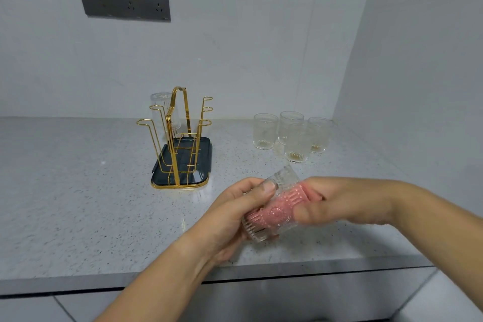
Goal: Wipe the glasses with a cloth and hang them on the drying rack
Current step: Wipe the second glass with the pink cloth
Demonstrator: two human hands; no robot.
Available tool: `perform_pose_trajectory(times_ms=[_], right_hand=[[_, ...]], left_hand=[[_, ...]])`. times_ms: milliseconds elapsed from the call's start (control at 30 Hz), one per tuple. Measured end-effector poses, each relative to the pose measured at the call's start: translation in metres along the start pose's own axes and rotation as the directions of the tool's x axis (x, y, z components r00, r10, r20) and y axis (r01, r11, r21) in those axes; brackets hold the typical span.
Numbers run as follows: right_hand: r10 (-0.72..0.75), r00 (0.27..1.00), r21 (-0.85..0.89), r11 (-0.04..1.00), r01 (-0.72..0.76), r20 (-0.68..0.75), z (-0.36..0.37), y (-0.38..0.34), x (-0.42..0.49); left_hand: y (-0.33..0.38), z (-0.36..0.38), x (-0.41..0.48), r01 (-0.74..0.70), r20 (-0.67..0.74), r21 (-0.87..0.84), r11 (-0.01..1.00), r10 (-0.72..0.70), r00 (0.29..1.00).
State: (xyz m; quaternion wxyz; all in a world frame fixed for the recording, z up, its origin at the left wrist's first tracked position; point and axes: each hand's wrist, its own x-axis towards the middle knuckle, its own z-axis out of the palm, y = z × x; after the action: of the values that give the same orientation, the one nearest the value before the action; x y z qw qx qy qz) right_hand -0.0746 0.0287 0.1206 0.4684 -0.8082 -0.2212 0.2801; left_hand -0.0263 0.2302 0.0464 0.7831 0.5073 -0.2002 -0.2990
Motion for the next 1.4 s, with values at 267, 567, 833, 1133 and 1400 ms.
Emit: perform_pose_trajectory(times_ms=[267, 567, 833, 1133, 1400], right_hand=[[-0.074, 0.969, -0.452, 0.891, -0.041, -0.236, 0.038, 0.013, 0.003], [-0.018, 0.919, 0.188, 0.977, 0.099, -0.394, 0.040, 0.026, 0.009], [-0.058, 0.939, -0.148, 0.989, 0.007, -0.339, 0.042, 0.024, 0.003], [0.039, 0.853, 0.401, 0.893, 0.204, -0.521, 0.038, 0.025, 0.008], [-0.073, 0.869, 0.076, 0.989, 0.126, -0.490, 0.049, 0.020, 0.008]], left_hand=[[0.003, -0.001, 0.000, 0.215, 0.014, -0.096, 0.972, -0.215, 0.977], [-0.005, 0.011, 0.000, -0.138, -0.186, 0.273, 0.952, 0.193, 0.963], [0.007, 0.008, 0.002, 0.314, -0.043, -0.100, 0.944, -0.319, 0.947], [-0.012, 0.012, 0.000, -0.137, -0.144, 0.320, 0.938, 0.191, 0.971], [-0.004, 0.023, 0.005, 0.000, -0.308, 0.078, 0.997, 0.024, 0.951]])
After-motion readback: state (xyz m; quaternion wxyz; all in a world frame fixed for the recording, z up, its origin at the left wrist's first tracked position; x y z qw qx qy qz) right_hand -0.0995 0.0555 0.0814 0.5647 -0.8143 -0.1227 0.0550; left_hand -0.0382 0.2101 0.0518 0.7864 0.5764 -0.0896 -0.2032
